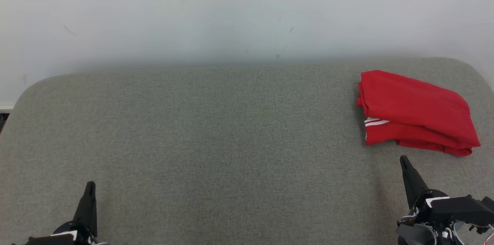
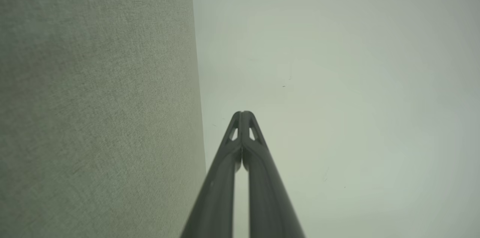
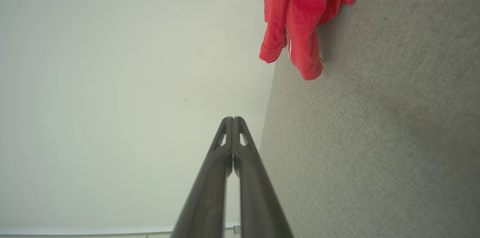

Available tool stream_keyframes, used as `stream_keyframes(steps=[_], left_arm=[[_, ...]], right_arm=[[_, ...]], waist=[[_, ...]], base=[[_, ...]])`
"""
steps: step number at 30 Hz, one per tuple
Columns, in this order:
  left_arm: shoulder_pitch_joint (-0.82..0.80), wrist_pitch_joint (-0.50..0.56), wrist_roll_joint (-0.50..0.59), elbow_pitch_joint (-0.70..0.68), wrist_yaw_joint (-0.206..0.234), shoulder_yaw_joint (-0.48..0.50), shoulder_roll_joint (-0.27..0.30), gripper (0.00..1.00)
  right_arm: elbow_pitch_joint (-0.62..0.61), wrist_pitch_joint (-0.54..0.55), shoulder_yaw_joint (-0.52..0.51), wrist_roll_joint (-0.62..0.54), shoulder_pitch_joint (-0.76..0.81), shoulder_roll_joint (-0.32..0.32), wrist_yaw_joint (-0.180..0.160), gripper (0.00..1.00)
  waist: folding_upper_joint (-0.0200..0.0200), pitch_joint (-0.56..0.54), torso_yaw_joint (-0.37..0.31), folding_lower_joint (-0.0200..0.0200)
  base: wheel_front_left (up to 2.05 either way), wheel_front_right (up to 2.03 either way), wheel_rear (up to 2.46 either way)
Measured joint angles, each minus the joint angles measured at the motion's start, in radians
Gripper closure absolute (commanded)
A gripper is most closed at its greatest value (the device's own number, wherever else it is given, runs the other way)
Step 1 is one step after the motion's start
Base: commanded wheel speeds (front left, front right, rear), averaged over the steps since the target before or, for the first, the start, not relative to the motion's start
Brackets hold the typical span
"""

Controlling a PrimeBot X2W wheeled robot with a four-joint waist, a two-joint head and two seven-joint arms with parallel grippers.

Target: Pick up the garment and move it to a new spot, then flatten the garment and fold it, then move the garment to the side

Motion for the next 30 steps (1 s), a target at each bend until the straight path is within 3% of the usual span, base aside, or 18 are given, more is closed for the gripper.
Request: stream_keyframes(steps=[30], left_arm=[[0.000,0.000,0.000,0.001,0.000,0.000,0.000,1.00]], right_arm=[[0.001,0.000,0.000,0.000,0.000,0.000,0.001,1.00]], waist=[[0.0000,0.000,0.000,0.0000]], base=[[0.00,0.00,0.00]])
